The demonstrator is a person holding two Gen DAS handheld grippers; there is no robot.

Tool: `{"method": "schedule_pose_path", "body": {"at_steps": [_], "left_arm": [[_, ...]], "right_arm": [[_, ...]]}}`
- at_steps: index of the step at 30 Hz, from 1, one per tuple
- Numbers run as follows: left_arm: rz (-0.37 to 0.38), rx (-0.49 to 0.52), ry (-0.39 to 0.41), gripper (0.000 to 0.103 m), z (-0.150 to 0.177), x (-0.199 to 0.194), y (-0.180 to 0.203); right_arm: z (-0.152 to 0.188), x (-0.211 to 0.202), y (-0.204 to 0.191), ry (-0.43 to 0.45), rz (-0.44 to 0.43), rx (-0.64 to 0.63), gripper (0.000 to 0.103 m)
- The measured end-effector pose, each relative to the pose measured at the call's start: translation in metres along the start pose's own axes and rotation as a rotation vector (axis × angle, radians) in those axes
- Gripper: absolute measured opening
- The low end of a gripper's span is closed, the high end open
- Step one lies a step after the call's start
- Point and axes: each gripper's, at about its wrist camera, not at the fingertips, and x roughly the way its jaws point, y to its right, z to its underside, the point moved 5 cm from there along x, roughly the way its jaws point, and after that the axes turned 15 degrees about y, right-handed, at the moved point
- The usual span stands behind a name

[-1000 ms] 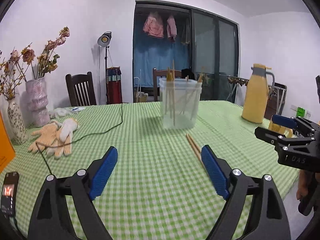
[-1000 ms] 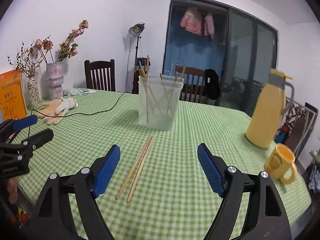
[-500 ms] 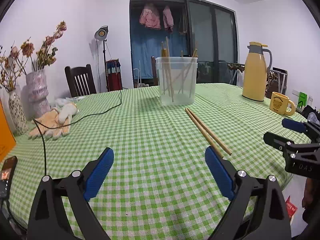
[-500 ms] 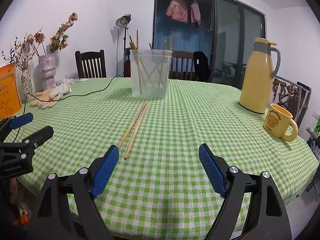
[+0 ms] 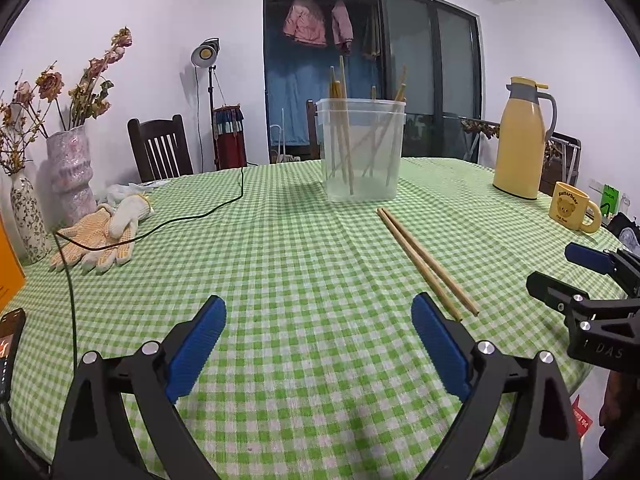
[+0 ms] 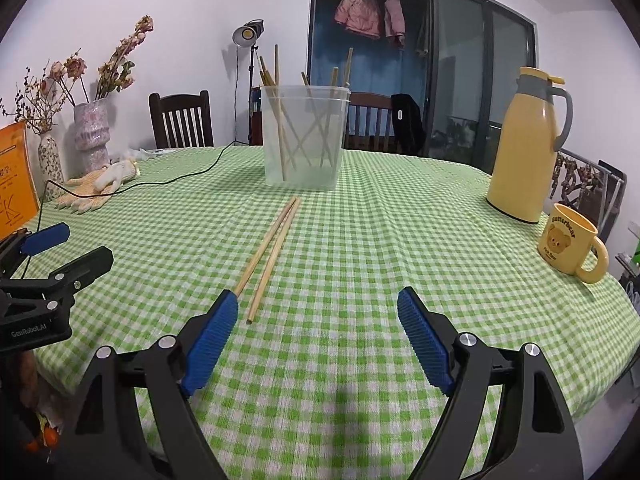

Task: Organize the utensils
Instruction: 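Withdraw both open tools back over the last two chopsticks, then close the right tool on a chopstick while the left tool grasps the other chopstick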

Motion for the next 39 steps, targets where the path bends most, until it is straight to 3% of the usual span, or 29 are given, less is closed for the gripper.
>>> {"method": "schedule_pose_path", "body": {"at_steps": [6,14,20,22,26,30,31,32,34,36,37,39], "left_arm": [[0.008,-0.007,-0.048,0.091,-0.001,0.024,-0.003],[0.015,-0.027,-0.114,0.091,-0.004,0.046,-0.01],[0.037,0.006,-0.137,0.091,-0.004,0.057,-0.003],[0.074,0.012,-0.16,0.091,-0.004,0.062,0.006],[0.149,0.058,-0.17,0.091,-0.005,0.069,0.029],[0.182,0.073,-0.118,0.091,-0.014,0.071,0.044],[0.17,0.067,-0.131,0.091,-0.013,0.074,0.044],[0.167,0.062,-0.15,0.091,-0.012,0.077,0.045],[0.169,0.048,-0.187,0.091,-0.01,0.082,0.045],[0.134,0.042,-0.183,0.091,-0.01,0.083,0.04],[0.128,0.037,-0.182,0.091,-0.01,0.084,0.038],[0.118,0.019,-0.193,0.091,-0.008,0.084,0.032]], "right_arm": [[-0.003,0.024,-0.002,-0.05,0.005,0.006,0.077],[0.01,0.054,-0.022,-0.182,-0.084,0.002,0.035],[0.018,0.061,-0.031,-0.219,-0.109,-0.018,0.019],[0.02,0.062,-0.028,-0.228,-0.097,-0.012,0.013],[0.022,0.063,-0.024,-0.248,-0.098,0.015,0.012],[0.018,0.061,-0.012,-0.247,-0.064,0.063,0.014],[0.016,0.059,-0.01,-0.235,-0.071,0.083,0.023],[0.015,0.058,-0.008,-0.219,-0.076,0.097,0.039],[0.016,0.056,-0.004,-0.196,-0.065,0.116,0.048],[0.019,0.058,-0.006,-0.215,-0.087,0.12,0.047],[0.02,0.058,-0.007,-0.223,-0.094,0.111,0.037],[0.022,0.06,-0.012,-0.236,-0.107,0.085,0.033]]}}
